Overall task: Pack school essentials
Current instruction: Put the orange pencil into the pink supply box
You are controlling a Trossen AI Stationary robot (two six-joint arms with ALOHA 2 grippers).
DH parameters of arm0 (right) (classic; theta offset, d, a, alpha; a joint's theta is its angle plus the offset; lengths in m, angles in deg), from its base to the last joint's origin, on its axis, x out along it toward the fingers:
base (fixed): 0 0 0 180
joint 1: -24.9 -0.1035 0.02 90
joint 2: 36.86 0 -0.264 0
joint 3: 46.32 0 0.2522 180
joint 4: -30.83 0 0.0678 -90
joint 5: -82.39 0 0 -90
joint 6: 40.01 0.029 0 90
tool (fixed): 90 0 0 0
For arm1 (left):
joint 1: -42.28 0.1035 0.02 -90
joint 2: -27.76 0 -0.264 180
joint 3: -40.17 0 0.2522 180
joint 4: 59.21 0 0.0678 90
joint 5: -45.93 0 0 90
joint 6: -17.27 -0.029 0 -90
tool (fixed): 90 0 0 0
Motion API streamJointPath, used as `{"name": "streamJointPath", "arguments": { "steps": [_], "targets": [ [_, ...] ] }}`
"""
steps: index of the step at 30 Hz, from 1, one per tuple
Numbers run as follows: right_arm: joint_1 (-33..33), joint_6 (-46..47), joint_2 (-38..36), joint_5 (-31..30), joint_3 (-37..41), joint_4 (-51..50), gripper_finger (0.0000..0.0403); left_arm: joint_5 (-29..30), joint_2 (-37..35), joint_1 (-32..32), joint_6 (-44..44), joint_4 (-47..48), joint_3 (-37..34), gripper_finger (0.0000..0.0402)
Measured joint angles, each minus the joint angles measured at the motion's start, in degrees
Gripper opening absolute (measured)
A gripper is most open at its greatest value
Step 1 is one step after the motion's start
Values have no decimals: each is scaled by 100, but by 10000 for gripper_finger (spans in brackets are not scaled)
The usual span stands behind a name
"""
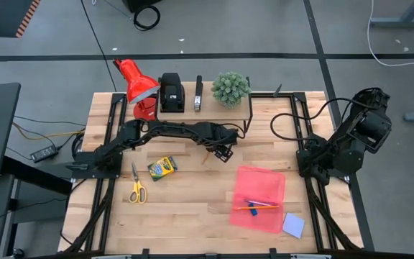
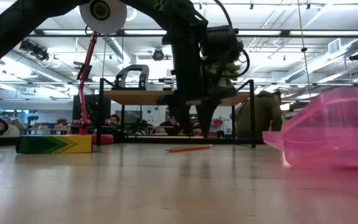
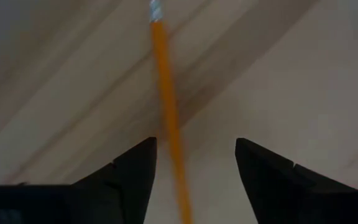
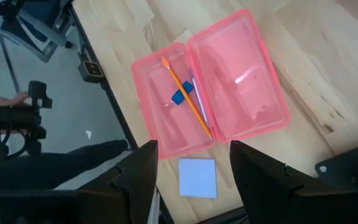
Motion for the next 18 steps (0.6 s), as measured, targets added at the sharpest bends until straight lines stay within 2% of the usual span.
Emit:
{"name": "streamJointPath", "arguments": {
  "steps": [9,18],
  "targets": [
    [0,252,-2,8,0,-1,206,-89,263,24,28,407,0,212],
    [0,290,0,8,0,1,206,-362,392,9,-64,323,22,183]
  ]
}}
